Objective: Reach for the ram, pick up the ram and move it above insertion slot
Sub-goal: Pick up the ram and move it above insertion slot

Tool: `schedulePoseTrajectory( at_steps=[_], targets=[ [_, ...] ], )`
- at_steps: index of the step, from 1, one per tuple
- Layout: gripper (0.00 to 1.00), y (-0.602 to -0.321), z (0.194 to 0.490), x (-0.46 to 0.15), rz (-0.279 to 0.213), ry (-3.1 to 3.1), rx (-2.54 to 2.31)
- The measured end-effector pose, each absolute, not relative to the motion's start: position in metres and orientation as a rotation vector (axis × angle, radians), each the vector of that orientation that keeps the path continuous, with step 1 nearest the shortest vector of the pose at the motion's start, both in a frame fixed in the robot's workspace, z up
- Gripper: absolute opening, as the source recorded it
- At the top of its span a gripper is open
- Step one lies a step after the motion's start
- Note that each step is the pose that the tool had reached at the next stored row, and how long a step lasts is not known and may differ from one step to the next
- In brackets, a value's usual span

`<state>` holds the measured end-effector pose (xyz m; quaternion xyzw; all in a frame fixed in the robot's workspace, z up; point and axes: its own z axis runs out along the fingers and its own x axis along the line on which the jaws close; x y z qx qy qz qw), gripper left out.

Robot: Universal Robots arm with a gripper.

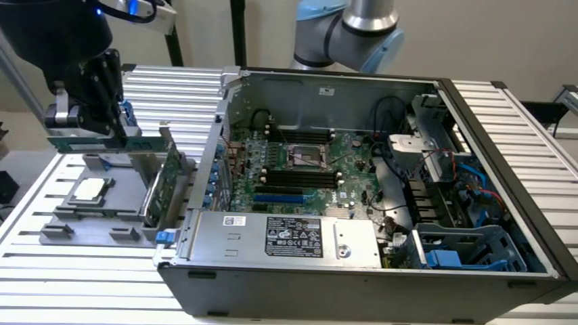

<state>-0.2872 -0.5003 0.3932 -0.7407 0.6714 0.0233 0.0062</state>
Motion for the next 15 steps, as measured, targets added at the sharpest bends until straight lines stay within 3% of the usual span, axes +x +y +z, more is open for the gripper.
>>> schedulePoseTrajectory(
  at_steps=[15],
  targets=[
    [0.13,-0.500,0.399,-0.219,0.097,2.088,-2.305]
  ],
)
